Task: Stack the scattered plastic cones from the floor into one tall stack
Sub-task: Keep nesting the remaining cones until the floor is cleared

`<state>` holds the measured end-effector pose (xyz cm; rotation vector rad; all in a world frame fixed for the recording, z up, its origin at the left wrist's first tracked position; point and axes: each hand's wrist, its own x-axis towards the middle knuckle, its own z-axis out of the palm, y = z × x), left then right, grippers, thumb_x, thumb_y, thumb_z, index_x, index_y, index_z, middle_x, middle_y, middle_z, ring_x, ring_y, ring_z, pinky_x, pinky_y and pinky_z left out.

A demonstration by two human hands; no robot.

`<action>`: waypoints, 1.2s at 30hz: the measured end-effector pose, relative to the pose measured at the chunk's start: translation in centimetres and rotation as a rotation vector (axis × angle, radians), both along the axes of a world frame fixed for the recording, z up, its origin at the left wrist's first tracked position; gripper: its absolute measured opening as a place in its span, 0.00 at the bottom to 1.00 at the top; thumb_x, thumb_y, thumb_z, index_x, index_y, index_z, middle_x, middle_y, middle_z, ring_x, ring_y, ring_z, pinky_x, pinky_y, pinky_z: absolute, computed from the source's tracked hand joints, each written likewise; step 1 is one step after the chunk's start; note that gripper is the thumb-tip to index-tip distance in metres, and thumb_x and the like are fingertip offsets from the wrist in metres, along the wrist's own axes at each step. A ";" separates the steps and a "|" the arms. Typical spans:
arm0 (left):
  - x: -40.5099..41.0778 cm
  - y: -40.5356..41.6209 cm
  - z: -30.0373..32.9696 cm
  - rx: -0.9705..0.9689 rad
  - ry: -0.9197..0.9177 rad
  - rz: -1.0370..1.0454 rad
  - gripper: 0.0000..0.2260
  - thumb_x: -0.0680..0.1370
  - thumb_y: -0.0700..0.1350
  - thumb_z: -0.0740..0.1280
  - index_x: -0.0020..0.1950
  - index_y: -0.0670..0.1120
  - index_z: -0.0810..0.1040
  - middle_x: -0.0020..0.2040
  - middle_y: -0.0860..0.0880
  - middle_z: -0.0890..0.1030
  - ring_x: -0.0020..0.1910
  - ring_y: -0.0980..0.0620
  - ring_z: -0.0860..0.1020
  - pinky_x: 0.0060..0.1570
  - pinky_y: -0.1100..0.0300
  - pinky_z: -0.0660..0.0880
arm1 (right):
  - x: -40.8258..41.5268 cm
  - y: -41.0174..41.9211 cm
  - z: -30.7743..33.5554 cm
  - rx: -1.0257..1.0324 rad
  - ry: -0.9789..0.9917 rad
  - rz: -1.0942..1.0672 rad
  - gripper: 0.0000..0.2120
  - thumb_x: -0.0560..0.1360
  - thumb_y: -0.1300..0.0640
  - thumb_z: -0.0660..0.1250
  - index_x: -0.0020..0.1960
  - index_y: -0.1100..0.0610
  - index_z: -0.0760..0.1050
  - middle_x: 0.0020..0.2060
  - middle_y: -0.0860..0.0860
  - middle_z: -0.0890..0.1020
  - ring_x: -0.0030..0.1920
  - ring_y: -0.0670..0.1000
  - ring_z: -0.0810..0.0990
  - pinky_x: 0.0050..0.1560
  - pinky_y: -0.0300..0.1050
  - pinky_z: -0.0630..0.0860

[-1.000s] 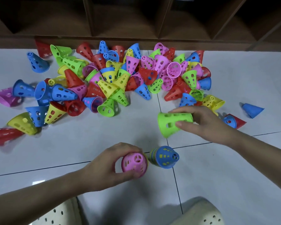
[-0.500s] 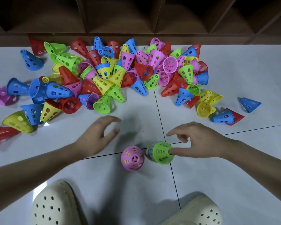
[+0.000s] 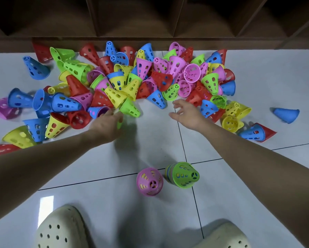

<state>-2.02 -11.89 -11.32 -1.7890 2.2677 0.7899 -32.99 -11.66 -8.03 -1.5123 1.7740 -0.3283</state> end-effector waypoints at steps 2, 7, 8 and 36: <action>0.3 0.7 -0.5 0.001 0.029 0.045 0.20 0.75 0.45 0.72 0.62 0.47 0.66 0.59 0.40 0.76 0.53 0.38 0.79 0.51 0.46 0.77 | 1.0 -1.2 -0.9 -0.022 -0.010 -0.002 0.29 0.77 0.52 0.71 0.74 0.56 0.66 0.67 0.52 0.74 0.63 0.52 0.76 0.56 0.42 0.71; 2.3 2.3 -1.1 0.039 0.118 0.159 0.27 0.74 0.48 0.73 0.68 0.41 0.67 0.60 0.38 0.77 0.58 0.38 0.77 0.56 0.48 0.75 | 3.5 -3.3 -2.7 -0.038 -0.071 -0.070 0.27 0.76 0.54 0.73 0.72 0.58 0.68 0.66 0.52 0.75 0.61 0.51 0.76 0.60 0.47 0.75; 2.8 2.6 -1.0 0.044 0.116 0.170 0.27 0.75 0.50 0.73 0.69 0.42 0.70 0.60 0.38 0.78 0.58 0.38 0.77 0.56 0.49 0.74 | 3.7 -3.6 -3.1 -0.043 -0.089 -0.095 0.25 0.75 0.55 0.73 0.69 0.58 0.70 0.64 0.52 0.77 0.59 0.52 0.78 0.60 0.48 0.76; -1.5 14.2 12.1 0.137 1.024 0.023 0.18 0.76 0.51 0.72 0.64 0.54 0.74 0.60 0.53 0.79 0.59 0.51 0.77 0.57 0.62 0.73 | -1.9 6.8 14.1 0.012 -0.250 0.117 0.08 0.77 0.56 0.70 0.55 0.57 0.82 0.43 0.52 0.83 0.39 0.40 0.80 0.42 0.31 0.75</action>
